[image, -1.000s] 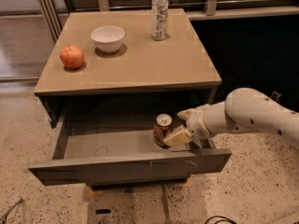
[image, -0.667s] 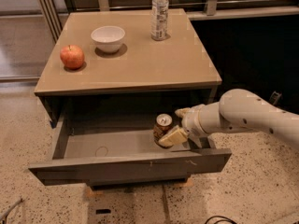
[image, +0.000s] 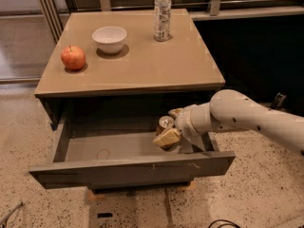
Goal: Pick orange can from top drawer and place on counter
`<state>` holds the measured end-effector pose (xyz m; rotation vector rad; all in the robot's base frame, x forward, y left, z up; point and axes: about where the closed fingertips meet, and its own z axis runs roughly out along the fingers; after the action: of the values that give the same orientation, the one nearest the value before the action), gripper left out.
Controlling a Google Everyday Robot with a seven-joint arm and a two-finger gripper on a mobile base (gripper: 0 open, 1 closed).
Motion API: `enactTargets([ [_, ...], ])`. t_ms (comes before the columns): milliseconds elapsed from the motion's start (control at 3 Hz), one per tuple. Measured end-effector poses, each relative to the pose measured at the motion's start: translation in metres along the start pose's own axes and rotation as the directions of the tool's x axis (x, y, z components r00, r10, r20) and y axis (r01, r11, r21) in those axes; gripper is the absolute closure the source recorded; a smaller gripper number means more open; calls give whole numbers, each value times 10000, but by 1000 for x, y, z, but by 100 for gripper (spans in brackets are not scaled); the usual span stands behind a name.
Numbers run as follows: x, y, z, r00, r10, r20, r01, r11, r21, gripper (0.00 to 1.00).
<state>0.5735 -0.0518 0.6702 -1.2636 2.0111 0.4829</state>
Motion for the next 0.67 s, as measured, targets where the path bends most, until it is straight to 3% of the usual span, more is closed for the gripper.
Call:
enactTargets([
  [333, -1, 0, 2, 10000, -11, 15, 11, 10000, -27, 39],
  [667, -1, 0, 2, 10000, -11, 15, 11, 10000, -27, 63],
])
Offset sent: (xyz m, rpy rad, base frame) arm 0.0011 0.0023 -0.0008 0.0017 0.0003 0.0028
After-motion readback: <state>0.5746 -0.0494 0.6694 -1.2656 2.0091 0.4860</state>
